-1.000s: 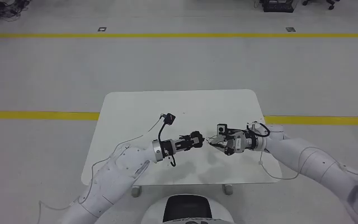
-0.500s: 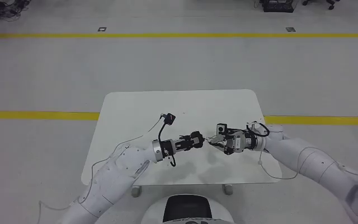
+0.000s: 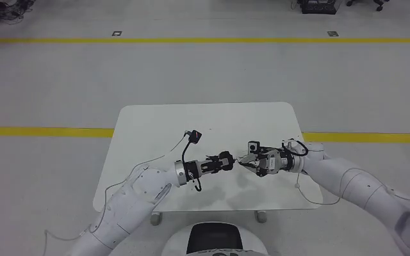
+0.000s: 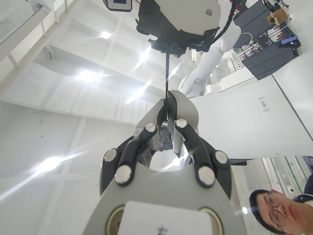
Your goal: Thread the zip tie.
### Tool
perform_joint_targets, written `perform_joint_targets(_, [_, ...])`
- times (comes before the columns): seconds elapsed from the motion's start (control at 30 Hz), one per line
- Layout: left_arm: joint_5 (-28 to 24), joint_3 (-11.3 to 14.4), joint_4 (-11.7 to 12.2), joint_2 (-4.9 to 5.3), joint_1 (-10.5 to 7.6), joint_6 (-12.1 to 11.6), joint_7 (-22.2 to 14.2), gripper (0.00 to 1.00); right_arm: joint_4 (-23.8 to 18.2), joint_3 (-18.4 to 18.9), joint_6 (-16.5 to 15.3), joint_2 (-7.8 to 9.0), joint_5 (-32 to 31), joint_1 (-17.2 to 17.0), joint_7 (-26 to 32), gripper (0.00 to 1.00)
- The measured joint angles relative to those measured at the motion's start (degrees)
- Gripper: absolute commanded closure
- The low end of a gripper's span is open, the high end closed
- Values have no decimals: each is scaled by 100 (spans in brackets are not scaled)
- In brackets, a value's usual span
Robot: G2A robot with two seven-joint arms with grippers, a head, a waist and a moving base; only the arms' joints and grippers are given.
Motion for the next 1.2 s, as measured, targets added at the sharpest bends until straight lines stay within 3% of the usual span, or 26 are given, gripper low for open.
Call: perform_joint_targets(1.2, [0, 0, 0, 0, 0, 0, 0, 100, 40, -23, 0, -41, 0, -4, 0, 100])
